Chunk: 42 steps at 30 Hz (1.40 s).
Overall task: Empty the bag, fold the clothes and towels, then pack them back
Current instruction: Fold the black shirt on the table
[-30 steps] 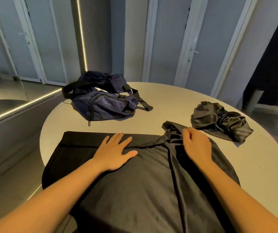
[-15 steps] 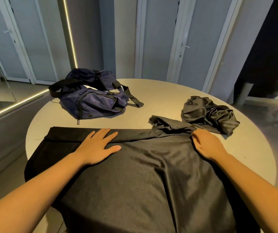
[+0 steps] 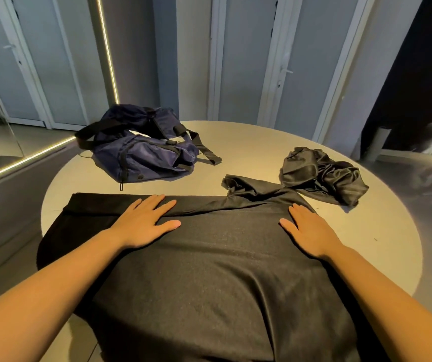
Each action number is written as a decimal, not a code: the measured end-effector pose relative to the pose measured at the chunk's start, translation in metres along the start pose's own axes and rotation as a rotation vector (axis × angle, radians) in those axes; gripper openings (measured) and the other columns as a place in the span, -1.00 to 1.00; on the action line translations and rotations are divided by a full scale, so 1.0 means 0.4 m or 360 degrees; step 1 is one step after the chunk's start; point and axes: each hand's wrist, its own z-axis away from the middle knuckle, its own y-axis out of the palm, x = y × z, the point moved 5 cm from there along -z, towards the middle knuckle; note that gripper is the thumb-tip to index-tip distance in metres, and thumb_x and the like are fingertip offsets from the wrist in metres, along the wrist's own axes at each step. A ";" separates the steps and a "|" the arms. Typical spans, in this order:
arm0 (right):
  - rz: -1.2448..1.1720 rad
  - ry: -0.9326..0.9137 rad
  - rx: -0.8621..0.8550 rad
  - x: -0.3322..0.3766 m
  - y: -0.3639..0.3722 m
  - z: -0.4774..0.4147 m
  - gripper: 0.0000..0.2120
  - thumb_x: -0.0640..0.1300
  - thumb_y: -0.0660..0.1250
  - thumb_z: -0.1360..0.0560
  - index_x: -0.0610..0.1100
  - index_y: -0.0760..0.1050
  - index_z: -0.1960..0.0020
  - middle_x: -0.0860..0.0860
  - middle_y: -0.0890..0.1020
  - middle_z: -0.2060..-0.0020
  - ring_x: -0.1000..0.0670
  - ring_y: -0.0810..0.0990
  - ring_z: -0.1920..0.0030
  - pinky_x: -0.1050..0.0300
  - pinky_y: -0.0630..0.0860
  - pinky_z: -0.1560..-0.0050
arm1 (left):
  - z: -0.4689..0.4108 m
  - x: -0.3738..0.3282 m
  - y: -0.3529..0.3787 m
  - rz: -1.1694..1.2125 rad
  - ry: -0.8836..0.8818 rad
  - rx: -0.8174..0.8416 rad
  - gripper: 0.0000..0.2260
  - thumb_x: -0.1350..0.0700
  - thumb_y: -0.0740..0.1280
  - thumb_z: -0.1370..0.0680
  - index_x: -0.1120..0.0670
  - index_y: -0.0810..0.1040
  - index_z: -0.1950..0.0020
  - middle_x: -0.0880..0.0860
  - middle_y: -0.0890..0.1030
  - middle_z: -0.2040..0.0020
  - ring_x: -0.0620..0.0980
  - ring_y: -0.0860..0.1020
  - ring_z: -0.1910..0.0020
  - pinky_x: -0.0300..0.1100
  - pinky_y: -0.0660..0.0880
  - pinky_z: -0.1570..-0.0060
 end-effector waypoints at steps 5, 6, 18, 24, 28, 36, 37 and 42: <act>-0.0166 0.0046 -0.0073 -0.008 -0.004 0.009 -0.28 0.33 -0.07 -0.63 -0.11 0.18 -0.62 -0.08 0.23 -0.60 -0.07 0.17 -0.60 -0.01 0.14 -0.57 | 0.004 -0.004 -0.010 0.0041 -0.0044 0.0034 -0.15 -0.61 -0.16 -0.43 -0.24 0.04 -0.65 -0.02 0.04 -0.68 0.00 0.02 -0.65 0.04 -0.04 -0.62; -0.0209 0.0051 -0.0119 -0.005 -0.012 0.015 -0.33 0.27 -0.03 -0.66 -0.14 0.23 -0.59 -0.10 0.30 -0.57 -0.09 0.25 -0.56 -0.01 0.19 -0.52 | 0.000 -0.017 -0.021 0.0049 -0.0062 -0.0001 -0.18 -0.57 -0.09 -0.47 -0.21 0.11 -0.64 -0.01 0.12 -0.66 0.03 0.10 -0.63 0.04 0.04 -0.60; -0.0810 0.0122 -0.0310 -0.048 -0.005 0.022 -0.51 0.10 0.03 -0.72 -0.09 0.30 -0.57 -0.01 0.39 -0.52 -0.04 0.36 -0.49 0.16 0.21 -0.43 | -0.399 -0.312 -0.067 0.0985 -0.0598 -0.0249 -0.37 -0.49 0.28 -0.40 0.11 0.57 0.08 0.12 0.63 0.11 0.19 0.61 0.07 -0.02 0.53 0.01; -0.0945 0.0155 -0.0333 -0.076 0.019 0.013 -0.48 0.16 0.01 -0.71 0.01 0.22 -0.61 0.06 0.36 -0.54 -0.01 0.35 -0.51 0.04 0.23 -0.53 | -0.537 -0.349 -0.017 0.1237 -0.0701 -0.0141 -0.60 -0.08 0.56 -0.40 0.20 0.58 0.00 0.20 0.65 -0.06 0.21 0.60 -0.04 0.00 0.57 -0.08; -0.1018 0.0185 -0.0376 -0.088 0.017 0.005 -0.49 0.14 0.02 -0.71 0.04 0.17 -0.62 0.08 0.35 -0.54 -0.03 0.35 -0.51 0.04 0.24 -0.51 | -0.505 -0.402 -0.098 0.1518 -0.0399 -0.0407 -0.80 0.12 0.49 -0.53 0.09 0.53 0.23 0.08 0.59 0.22 0.13 0.58 0.11 -0.12 0.47 0.17; -0.1513 0.0395 -0.0520 -0.109 -0.006 0.008 -0.49 0.08 -0.02 -0.73 -0.14 0.27 -0.57 -0.04 0.34 -0.54 -0.07 0.30 -0.53 0.17 0.17 -0.45 | -0.201 -0.551 -0.295 0.1401 0.0481 -0.0851 -0.81 0.04 0.49 -0.55 0.10 0.55 0.12 0.02 0.58 0.24 -0.07 0.53 0.20 -0.17 0.47 0.15; -0.1632 0.0424 -0.0571 -0.114 -0.010 0.011 -0.50 0.06 -0.01 -0.73 -0.21 0.33 -0.53 -0.12 0.42 -0.48 -0.10 0.37 -0.47 0.15 0.24 -0.44 | -0.149 -0.568 -0.291 0.1362 0.0642 -0.0755 -0.78 0.05 0.52 -0.52 0.11 0.52 0.15 0.04 0.57 0.25 -0.09 0.51 0.20 -0.16 0.46 0.14; -0.1991 0.0512 -0.0703 -0.129 -0.015 0.031 -0.35 0.36 0.06 -0.60 -0.16 0.53 -0.28 -0.10 0.64 -0.19 -0.12 0.60 -0.21 -0.15 0.46 -0.37 | -0.016 -0.503 -0.163 0.0963 0.0730 -0.0363 -0.77 -0.09 0.52 -0.49 -0.12 0.49 0.05 -0.18 0.64 0.03 -0.15 0.61 -0.03 -0.12 0.53 -0.03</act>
